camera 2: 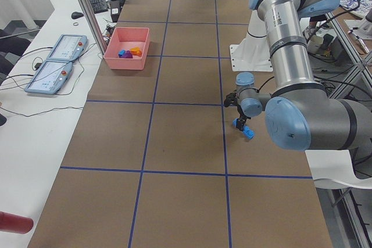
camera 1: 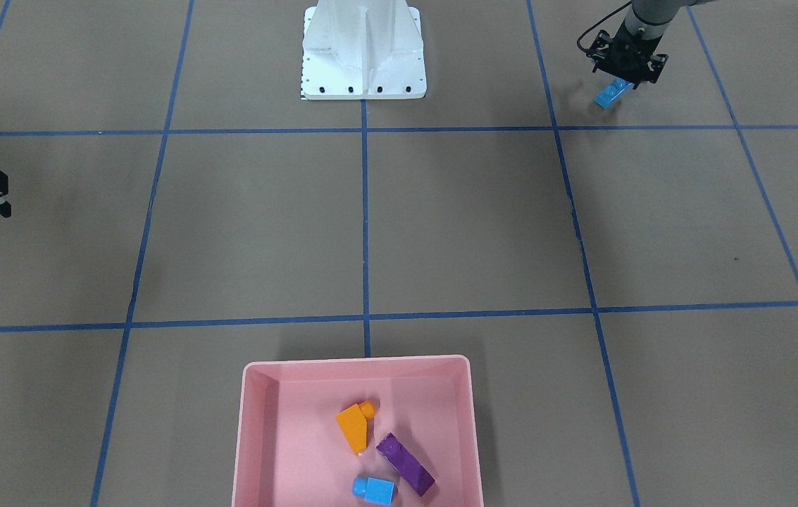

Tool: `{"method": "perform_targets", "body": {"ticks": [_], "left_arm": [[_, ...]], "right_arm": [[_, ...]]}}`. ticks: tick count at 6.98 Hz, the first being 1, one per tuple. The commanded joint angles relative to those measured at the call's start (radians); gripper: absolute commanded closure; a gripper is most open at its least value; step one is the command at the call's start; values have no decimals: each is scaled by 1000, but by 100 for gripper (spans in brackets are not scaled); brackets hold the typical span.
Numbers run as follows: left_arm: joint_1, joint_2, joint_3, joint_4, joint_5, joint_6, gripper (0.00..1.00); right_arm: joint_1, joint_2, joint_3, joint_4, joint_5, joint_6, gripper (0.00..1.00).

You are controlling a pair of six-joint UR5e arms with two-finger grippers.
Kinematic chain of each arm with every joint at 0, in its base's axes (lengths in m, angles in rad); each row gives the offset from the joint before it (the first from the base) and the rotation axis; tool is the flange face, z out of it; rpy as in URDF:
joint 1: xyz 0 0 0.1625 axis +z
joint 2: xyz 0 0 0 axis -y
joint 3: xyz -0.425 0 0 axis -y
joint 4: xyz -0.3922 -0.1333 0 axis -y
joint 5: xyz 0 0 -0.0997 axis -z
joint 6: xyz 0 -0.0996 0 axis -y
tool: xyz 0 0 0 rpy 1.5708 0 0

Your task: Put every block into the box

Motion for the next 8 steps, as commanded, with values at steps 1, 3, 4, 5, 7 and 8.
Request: {"method": "perform_targets", "body": {"ticks": [1,3,4,5,7,8], "left_arm": [[3,-3,11,-1,-2,1,11],[9,-3,12,-1,0,3,67],[9,-1,9,-2,0,4,92],[3,5,-6,-2,0,3,100],[-2,12,-59,-4,-2,-38,100],[-3,13,-102,-2,-2,-99,100]], "right_arm": [[4,-4,-1,0,3,-3,0],[23,-34,-1,0,3,-51,0],[32,-51,-2,0,3,-85,0],[41,-61,-1,0,3,-90,0],[68,-105,-2,0,3,-182,0],[90,-148,-1,2,3,-234,0]]}}
